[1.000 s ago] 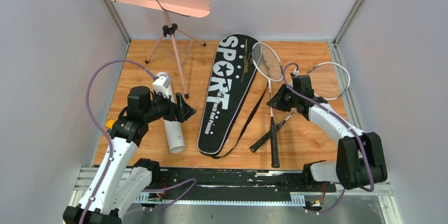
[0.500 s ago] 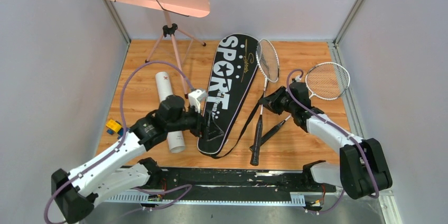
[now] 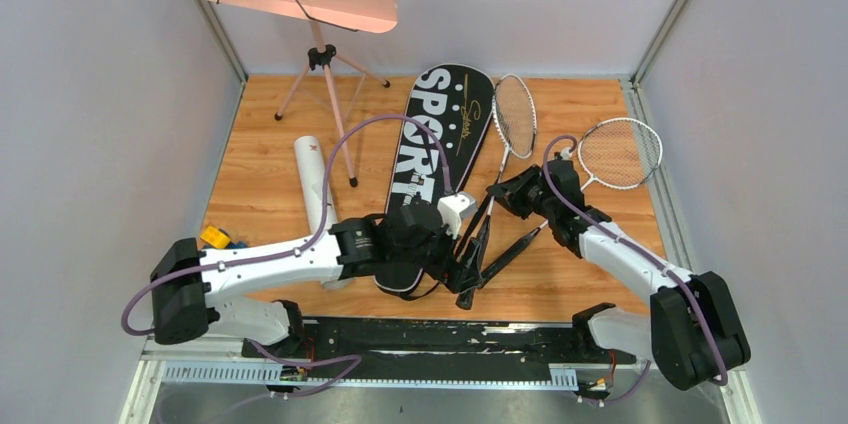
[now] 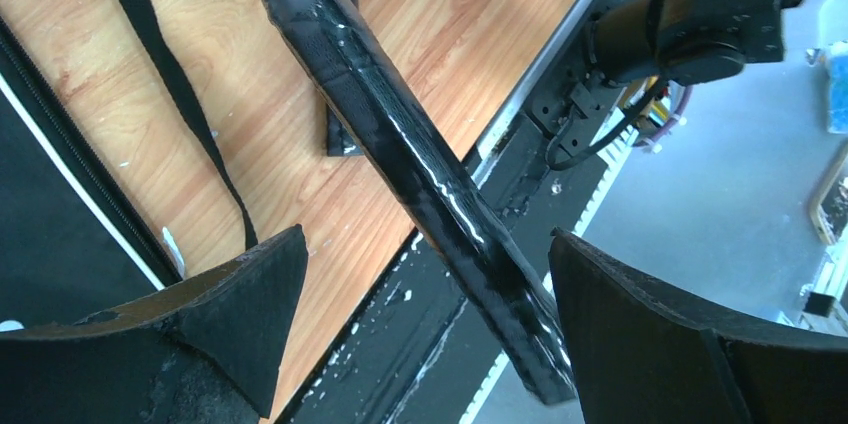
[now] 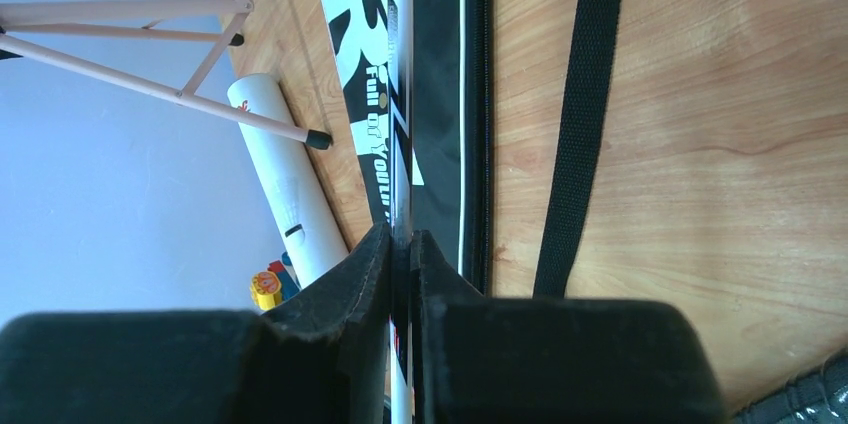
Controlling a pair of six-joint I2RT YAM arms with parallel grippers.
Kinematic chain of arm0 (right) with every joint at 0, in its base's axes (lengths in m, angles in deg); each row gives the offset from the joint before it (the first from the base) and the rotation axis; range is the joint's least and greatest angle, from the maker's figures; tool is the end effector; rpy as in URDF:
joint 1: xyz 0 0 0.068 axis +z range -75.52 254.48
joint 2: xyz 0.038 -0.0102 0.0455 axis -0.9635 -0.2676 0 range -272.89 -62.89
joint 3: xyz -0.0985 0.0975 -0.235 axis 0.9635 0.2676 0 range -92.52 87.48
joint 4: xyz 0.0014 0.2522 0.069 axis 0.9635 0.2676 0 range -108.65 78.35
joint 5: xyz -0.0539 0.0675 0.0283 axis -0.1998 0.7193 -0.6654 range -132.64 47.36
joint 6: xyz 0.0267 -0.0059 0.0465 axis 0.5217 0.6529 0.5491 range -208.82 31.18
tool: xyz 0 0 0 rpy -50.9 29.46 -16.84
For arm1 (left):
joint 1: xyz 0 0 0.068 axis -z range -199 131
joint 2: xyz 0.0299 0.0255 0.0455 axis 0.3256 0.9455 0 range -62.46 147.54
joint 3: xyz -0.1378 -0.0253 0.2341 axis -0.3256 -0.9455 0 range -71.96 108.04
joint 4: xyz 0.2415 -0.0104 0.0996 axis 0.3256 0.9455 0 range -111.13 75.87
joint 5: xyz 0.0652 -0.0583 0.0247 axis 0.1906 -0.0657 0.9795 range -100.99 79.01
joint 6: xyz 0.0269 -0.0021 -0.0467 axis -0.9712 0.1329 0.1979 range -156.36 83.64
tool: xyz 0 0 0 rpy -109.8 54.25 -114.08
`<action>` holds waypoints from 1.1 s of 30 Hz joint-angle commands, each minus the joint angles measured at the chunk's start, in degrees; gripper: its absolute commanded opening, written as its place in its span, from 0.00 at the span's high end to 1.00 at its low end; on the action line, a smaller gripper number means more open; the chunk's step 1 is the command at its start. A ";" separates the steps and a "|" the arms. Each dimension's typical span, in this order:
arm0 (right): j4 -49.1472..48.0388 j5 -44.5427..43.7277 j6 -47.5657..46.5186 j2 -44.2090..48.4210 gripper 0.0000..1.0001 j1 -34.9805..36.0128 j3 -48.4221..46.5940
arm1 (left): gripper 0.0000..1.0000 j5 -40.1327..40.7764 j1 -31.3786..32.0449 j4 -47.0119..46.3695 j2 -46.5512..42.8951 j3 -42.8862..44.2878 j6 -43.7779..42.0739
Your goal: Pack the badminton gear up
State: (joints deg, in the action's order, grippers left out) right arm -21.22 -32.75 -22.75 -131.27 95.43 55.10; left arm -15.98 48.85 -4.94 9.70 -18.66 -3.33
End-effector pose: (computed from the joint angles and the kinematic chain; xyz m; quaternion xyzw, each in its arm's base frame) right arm 0.2286 0.0942 0.2033 0.2988 0.8259 0.3800 0.2901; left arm 0.1026 -0.2605 0.2795 0.2844 0.8397 -0.3800 0.2637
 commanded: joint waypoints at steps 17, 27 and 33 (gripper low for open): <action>-19.90 10.78 -6.41 3.34 1.00 0.42 9.21 | 0.36 -1.02 0.88 -9.38 6.28 -4.91 7.03; -19.38 7.95 -4.26 1.43 1.00 0.79 9.07 | 0.12 0.60 0.89 -11.87 5.15 -5.77 9.21; -18.88 5.01 -3.88 1.23 1.00 1.71 8.34 | 0.11 3.80 0.94 -12.98 0.35 -7.26 11.65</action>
State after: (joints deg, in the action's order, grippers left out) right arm -36.11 -25.19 -27.36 -130.13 96.35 65.06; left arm -15.06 49.53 -13.97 14.90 -25.59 5.85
